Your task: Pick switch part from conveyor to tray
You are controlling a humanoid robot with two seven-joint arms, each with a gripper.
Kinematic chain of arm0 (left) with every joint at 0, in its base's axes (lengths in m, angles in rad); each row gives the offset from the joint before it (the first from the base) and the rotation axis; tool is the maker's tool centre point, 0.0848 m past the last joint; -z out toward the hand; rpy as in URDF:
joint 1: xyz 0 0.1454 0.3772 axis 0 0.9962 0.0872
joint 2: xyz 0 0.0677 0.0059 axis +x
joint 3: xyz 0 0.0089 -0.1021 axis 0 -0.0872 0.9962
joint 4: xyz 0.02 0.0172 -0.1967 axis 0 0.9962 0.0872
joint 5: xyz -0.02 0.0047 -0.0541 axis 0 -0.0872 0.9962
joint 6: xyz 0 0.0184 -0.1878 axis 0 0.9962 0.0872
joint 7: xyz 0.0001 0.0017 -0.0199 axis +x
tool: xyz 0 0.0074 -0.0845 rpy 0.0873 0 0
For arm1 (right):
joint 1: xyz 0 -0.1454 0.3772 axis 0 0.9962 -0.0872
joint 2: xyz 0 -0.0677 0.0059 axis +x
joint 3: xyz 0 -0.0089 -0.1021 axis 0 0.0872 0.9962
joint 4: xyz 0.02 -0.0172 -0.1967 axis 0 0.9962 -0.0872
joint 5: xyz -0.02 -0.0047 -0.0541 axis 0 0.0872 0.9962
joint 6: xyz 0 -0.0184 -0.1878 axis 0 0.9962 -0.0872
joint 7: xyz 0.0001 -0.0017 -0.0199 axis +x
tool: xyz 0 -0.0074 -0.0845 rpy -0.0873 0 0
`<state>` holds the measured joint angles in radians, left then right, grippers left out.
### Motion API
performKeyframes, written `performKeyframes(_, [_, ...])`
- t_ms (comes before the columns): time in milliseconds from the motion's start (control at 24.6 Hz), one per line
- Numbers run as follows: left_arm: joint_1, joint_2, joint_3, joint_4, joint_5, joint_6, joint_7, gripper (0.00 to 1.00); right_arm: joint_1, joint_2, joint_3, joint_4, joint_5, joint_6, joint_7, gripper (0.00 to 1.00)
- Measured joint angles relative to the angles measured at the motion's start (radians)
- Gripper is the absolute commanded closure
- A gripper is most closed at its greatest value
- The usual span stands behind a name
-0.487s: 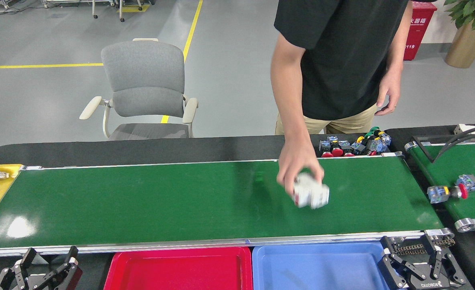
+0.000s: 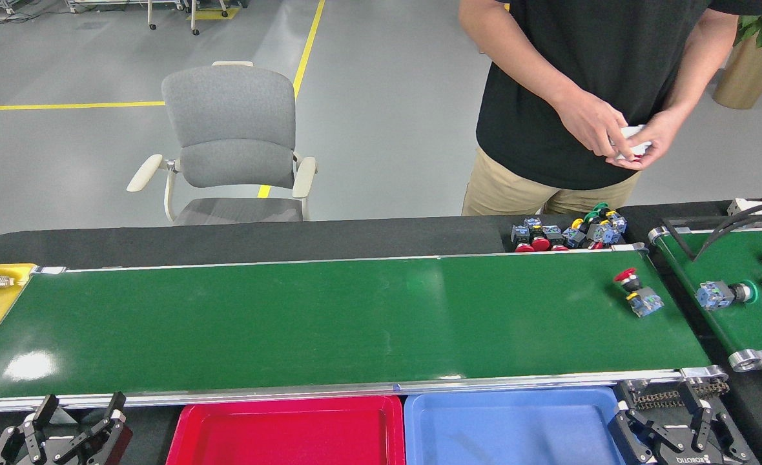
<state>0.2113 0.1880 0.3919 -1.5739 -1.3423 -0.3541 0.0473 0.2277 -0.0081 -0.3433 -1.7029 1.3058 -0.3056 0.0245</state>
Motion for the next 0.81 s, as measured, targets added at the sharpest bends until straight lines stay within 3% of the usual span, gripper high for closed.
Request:
performKeyframes(203, [-0.02, 0.0, 0.013, 0.006, 0.0, -0.001, 0.004, 0.0, -0.111, 0.0, 0.001, 0.055, 0.012, 0.034, 0.068, 0.02])
performKeyframes(406, [-0.033, 0.0, 0.014, 0.007, 0.0, -0.002, 0.004, 0.0, -0.218, -0.002, 0.023, 0.149, 0.074, 0.078, 0.097, 0.02])
performKeyframes(812, [-0.055, 0.001, 0.014, 0.026, 0.0, -0.003, 0.005, 0.0, -0.299, -0.034, 0.055, 0.273, 0.084, 0.102, 0.126, 0.02])
